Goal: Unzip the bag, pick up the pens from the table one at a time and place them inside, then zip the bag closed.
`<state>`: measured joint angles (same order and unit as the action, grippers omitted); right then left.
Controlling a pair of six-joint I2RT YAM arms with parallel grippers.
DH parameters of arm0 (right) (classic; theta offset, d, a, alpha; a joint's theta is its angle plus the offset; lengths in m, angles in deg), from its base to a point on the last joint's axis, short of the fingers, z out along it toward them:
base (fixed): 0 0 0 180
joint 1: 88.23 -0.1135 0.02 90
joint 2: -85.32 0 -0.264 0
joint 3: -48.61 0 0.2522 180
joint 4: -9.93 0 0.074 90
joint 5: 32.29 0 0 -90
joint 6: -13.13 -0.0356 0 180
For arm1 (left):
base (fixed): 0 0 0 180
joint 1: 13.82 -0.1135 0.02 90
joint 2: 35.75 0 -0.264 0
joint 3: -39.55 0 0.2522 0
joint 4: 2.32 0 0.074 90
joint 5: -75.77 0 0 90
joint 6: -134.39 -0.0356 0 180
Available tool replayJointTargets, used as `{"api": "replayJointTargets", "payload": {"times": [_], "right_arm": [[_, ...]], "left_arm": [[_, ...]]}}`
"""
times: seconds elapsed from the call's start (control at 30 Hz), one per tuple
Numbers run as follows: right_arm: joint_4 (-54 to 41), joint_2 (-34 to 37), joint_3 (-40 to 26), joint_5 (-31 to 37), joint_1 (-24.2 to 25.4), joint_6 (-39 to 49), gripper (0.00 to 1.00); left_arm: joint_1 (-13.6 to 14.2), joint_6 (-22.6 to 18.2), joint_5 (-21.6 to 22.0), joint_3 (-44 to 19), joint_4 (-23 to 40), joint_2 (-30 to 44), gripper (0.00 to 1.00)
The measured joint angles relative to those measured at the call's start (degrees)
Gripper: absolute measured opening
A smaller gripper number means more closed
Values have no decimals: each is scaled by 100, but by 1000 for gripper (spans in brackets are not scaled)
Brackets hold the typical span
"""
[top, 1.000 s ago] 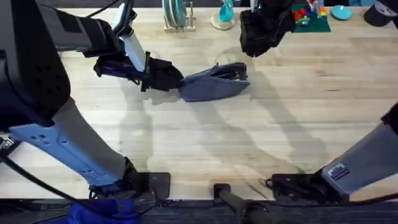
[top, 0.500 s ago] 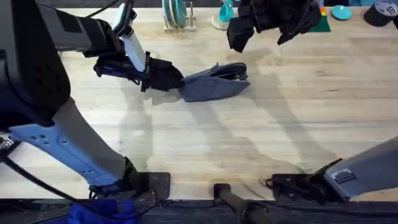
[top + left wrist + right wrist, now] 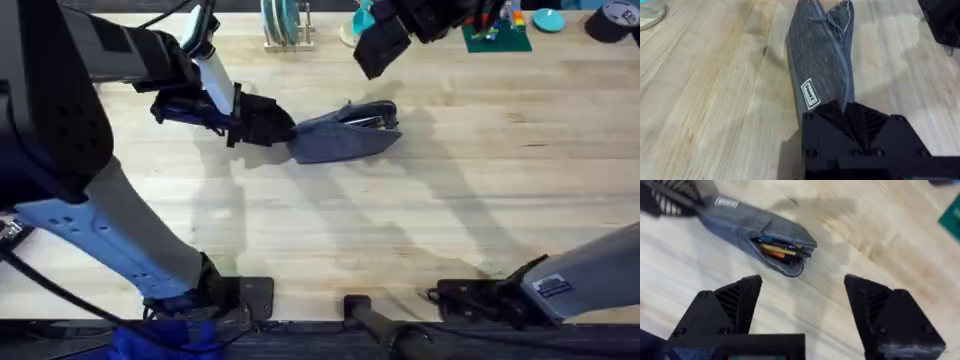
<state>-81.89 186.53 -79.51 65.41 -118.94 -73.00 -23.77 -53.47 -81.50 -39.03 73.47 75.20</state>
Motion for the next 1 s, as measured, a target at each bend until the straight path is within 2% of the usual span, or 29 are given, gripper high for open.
{"api": "replayJointTargets", "payload": {"times": [0.43,0.67,1.0], "right_arm": [[0,0,-1,0,-649,2986,997],[0,2,-3,-332,-696,4396,997],[2,363,-3,-526,-696,5284,995]], "left_arm": [[0,282,0,2,-291,0,41],[0,320,-2,2,-291,-2,41],[0,320,0,2,-292,-2,41]]}}
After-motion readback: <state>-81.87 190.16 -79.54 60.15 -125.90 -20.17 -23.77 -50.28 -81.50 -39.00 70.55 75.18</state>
